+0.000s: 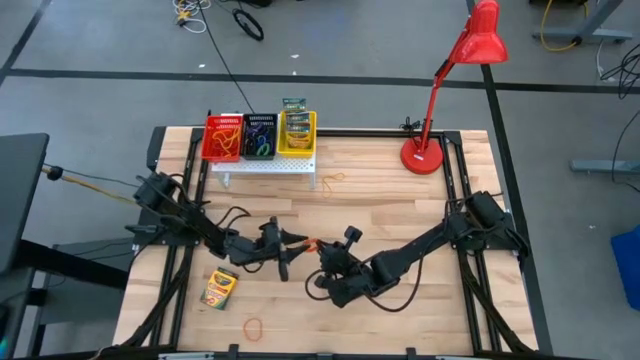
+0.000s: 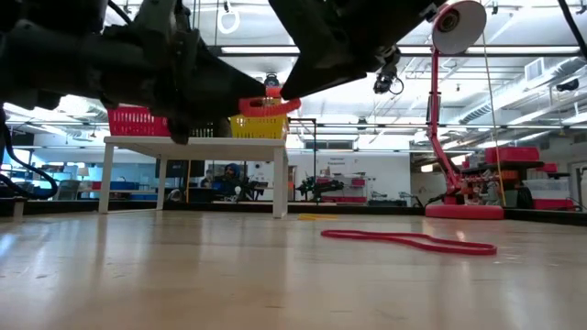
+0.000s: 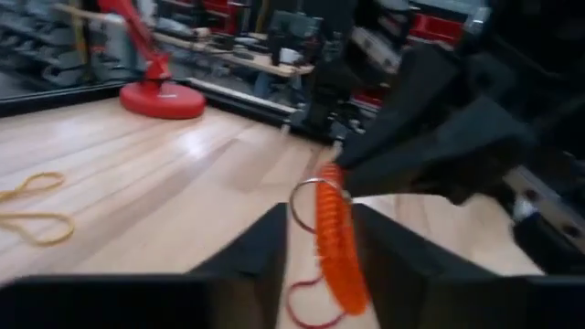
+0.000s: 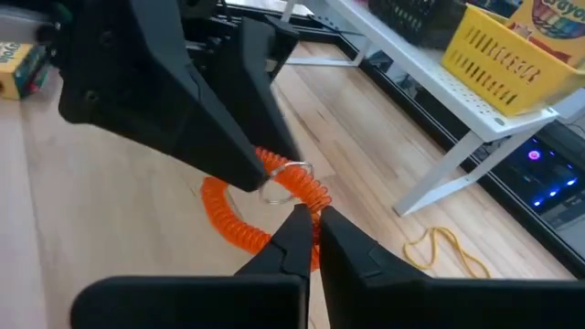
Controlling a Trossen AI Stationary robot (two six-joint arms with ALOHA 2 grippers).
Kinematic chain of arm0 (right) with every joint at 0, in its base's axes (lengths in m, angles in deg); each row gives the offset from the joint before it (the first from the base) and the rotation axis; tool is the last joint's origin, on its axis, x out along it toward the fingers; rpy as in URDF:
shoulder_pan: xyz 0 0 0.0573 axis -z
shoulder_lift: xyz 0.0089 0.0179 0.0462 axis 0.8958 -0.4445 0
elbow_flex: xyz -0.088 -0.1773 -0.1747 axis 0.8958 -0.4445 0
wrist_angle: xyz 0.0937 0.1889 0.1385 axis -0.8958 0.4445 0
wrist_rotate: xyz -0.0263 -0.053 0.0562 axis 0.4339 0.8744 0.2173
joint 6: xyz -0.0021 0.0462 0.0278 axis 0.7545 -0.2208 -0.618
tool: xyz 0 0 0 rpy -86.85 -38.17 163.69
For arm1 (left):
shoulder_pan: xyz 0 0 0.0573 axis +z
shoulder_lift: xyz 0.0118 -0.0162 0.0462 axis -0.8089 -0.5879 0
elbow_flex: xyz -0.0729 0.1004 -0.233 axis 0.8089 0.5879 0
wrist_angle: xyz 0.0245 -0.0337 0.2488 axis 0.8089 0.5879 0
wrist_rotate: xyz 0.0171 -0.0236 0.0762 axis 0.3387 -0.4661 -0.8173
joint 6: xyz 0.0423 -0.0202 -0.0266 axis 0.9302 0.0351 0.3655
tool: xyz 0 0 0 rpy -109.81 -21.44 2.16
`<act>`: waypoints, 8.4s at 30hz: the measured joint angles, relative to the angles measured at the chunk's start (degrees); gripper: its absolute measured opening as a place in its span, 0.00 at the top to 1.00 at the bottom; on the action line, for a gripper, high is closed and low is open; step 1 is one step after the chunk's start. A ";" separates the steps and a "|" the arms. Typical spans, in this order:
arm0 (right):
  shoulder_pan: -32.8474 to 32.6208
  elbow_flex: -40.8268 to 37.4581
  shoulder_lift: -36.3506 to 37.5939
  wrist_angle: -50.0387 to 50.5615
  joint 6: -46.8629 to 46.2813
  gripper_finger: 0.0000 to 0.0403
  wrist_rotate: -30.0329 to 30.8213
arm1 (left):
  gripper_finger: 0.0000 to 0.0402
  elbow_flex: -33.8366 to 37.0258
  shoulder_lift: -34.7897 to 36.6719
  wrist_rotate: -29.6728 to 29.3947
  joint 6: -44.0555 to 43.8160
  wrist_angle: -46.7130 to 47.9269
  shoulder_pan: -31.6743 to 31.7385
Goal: Pick & Place Office Desk Supplies
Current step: Put the orange spring keychain into the black bin on the shelf, then put the orange rubber band into the red bin on the shelf
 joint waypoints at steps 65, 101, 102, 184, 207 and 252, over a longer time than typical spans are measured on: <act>3.80 -15.28 8.17 -7.79 12.87 0.99 -12.79 | 0.48 -24.30 52.01 32.49 16.65 99.49 53.05; 4.65 -58.97 34.07 -59.43 14.97 0.99 -21.20 | 0.88 -28.79 10.92 35.18 -33.89 95.98 -14.91; 4.65 -58.97 34.07 -59.41 14.97 0.99 -21.19 | 0.86 -30.22 9.53 35.14 -34.83 98.14 -15.83; 4.65 -58.90 34.01 -59.12 14.51 0.99 -21.21 | 0.99 -54.28 36.63 14.89 -3.50 153.10 67.69; 4.88 -58.90 34.01 -59.41 14.29 0.99 -24.76 | 0.63 -45.65 39.51 21.04 8.64 146.06 68.11; 5.72 -58.90 34.01 -58.91 13.44 0.99 -24.73 | 0.28 -45.70 37.91 -7.36 12.05 142.74 57.98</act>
